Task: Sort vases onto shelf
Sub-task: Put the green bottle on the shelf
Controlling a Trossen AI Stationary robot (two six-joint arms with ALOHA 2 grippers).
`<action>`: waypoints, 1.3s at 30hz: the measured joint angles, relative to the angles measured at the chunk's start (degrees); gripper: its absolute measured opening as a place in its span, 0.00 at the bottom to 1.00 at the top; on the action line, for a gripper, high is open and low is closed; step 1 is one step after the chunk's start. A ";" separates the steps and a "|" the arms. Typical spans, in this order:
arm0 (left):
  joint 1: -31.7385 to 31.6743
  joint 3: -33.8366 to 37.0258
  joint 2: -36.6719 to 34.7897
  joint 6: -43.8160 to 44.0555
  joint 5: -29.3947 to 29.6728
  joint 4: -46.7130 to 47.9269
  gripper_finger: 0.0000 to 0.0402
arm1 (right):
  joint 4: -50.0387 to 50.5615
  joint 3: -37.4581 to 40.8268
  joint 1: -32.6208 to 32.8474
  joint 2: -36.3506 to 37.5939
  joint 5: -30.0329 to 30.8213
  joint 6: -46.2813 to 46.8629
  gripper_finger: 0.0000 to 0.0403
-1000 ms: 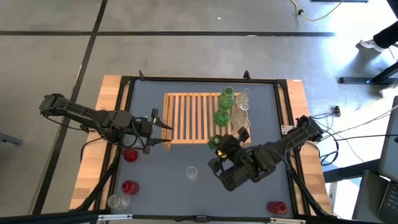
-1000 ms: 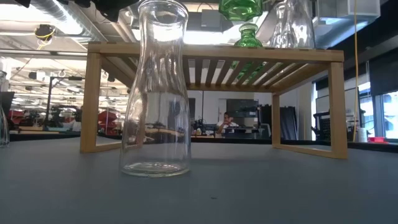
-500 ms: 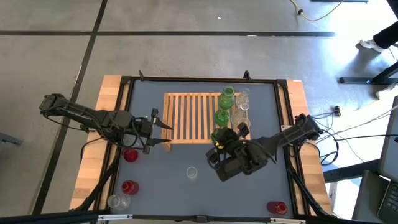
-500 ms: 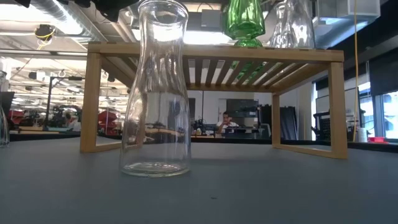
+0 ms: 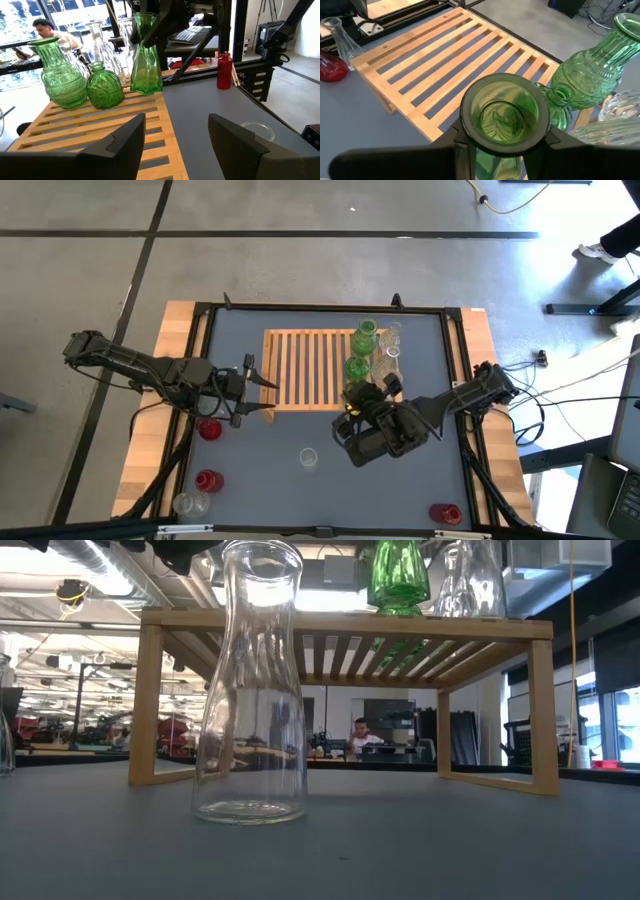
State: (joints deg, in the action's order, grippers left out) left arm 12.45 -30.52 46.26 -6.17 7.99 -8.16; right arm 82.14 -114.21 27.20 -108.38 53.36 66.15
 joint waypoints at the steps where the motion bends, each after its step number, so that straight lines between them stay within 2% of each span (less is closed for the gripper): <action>1: 0.00 -0.01 0.00 0.00 0.00 0.00 0.52 | 0.35 0.00 0.00 0.00 0.00 0.06 0.23; 39: 0.00 0.00 0.00 0.04 -0.07 0.00 0.52 | 0.47 2.38 -0.63 -0.28 -0.48 0.96 0.23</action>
State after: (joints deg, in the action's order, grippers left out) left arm 12.45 -30.52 46.26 -6.13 7.92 -8.16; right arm 82.61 -111.83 26.57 -108.66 52.88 67.11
